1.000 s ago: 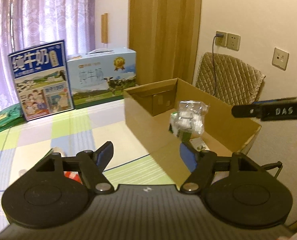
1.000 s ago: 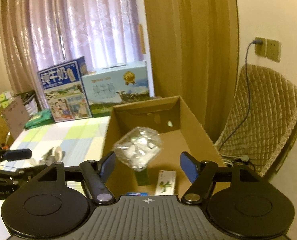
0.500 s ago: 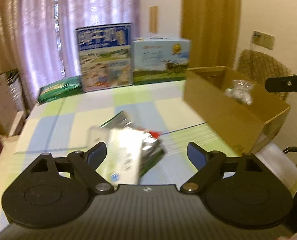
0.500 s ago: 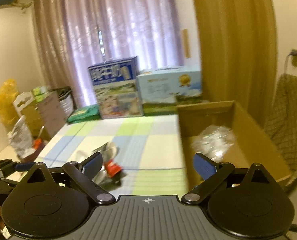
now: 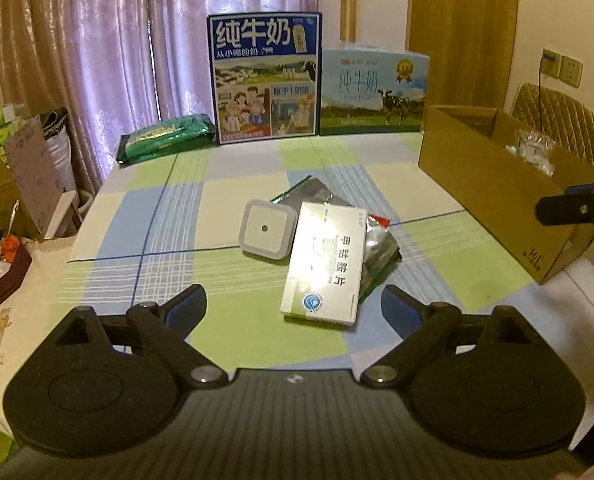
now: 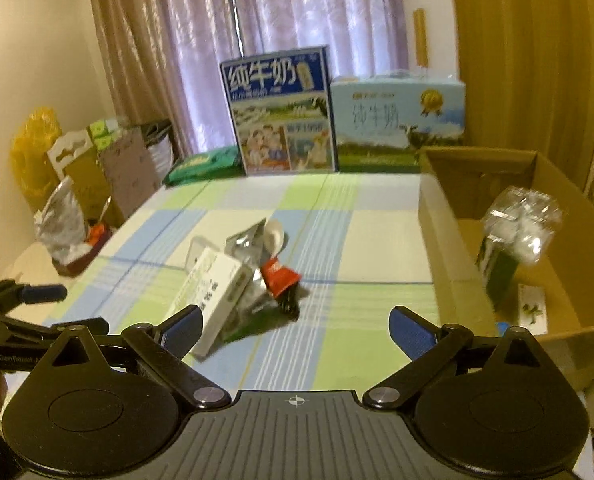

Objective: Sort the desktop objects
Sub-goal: 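Withdraw both tools from the cardboard box toward the remaining items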

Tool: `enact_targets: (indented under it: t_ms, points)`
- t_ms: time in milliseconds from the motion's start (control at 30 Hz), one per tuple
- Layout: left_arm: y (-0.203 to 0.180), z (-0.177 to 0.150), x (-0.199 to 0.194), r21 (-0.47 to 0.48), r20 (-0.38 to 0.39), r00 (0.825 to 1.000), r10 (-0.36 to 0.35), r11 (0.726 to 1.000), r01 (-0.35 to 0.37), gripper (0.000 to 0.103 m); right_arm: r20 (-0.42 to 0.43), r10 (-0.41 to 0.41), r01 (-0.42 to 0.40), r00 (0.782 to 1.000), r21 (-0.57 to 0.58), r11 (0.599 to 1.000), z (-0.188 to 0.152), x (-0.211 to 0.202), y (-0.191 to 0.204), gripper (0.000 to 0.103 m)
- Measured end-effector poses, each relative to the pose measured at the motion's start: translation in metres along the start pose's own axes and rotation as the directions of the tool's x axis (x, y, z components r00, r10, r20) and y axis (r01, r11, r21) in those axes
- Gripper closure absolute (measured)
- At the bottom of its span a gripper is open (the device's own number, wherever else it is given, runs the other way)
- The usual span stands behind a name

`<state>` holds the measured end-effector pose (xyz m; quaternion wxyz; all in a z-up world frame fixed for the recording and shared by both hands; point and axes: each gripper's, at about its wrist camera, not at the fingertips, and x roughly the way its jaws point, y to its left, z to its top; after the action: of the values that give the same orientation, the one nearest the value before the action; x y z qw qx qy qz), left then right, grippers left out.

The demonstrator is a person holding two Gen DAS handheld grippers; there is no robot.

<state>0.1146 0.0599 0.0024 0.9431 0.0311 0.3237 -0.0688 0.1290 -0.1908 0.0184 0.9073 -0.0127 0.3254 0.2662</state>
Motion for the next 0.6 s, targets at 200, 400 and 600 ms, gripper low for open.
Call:
enact_targets:
  t_ms: [200,400,600]
  points:
    - [0.001,-0.003,0.032,0.028,-0.041,0.999,-0.022,0.999,0.023,0.011,-0.049,-0.004,0.003,0.999,-0.031,1.0,-0.006,0.037,0.001,0.006]
    - [0.001,-0.002,0.067,0.04,-0.078,0.996,-0.053,0.998,0.056,0.011,-0.088,0.006,-0.009,0.996,-0.031,0.999,-0.007,0.072,-0.005,0.006]
    - [-0.001,0.006,0.095,0.043,-0.108,0.989,-0.101,0.993,0.106,0.011,-0.126,0.001,-0.002,0.992,-0.011,1.0,-0.004,0.096,-0.015,0.006]
